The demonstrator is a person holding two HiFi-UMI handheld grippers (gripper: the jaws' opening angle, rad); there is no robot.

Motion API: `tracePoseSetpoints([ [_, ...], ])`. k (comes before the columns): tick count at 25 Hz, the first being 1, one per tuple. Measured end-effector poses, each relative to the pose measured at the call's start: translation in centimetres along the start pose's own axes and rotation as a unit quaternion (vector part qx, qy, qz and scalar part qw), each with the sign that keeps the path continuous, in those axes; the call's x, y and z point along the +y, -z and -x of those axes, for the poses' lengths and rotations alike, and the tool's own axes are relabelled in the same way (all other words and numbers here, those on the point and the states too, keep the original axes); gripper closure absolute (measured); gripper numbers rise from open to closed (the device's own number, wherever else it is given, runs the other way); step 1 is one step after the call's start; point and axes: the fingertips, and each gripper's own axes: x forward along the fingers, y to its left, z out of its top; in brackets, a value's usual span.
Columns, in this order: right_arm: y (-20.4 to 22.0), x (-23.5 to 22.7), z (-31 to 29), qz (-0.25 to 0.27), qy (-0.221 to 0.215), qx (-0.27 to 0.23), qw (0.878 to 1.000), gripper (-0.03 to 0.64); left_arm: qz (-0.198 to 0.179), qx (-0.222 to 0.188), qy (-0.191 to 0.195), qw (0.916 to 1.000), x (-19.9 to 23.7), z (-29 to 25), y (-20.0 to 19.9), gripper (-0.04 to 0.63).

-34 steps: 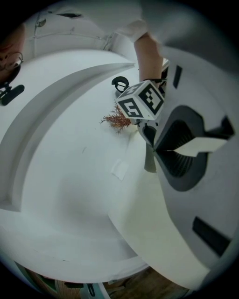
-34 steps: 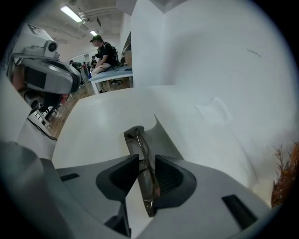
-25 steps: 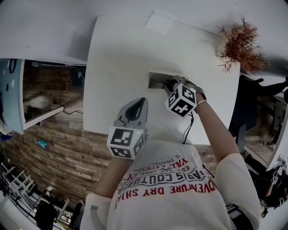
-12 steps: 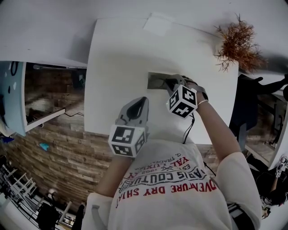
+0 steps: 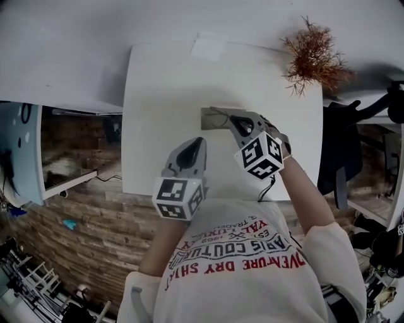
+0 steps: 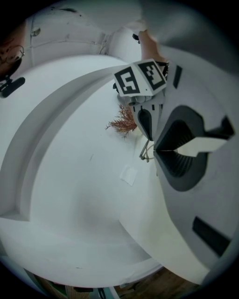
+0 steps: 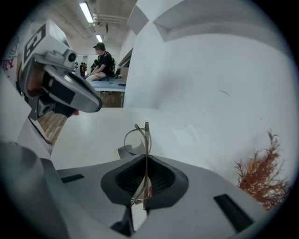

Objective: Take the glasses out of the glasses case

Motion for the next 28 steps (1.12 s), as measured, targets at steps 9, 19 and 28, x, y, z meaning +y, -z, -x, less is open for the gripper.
tracePoseSetpoints([
  [9,-1.0,-1.9,6.6,-0.154,0.114,-0.061,0.980,0.592,-0.048,-0.049,0.012,0.9976,-1.8,0.9,-4.0,0.588],
  [19,-1.0,-1.4,11.3,-0.318,0.157,-0.134,0.925,0.592,-0.083,-0.092,0.017,0.9921,-4.4,2.4,-6.8,0.588],
  [28,-0.8,-2.2,13.1,-0.336,0.176,-0.166,0.910,0.592,-0.078,-0.093,0.011,0.9926,-4.4,2.8,-6.5,0.588],
])
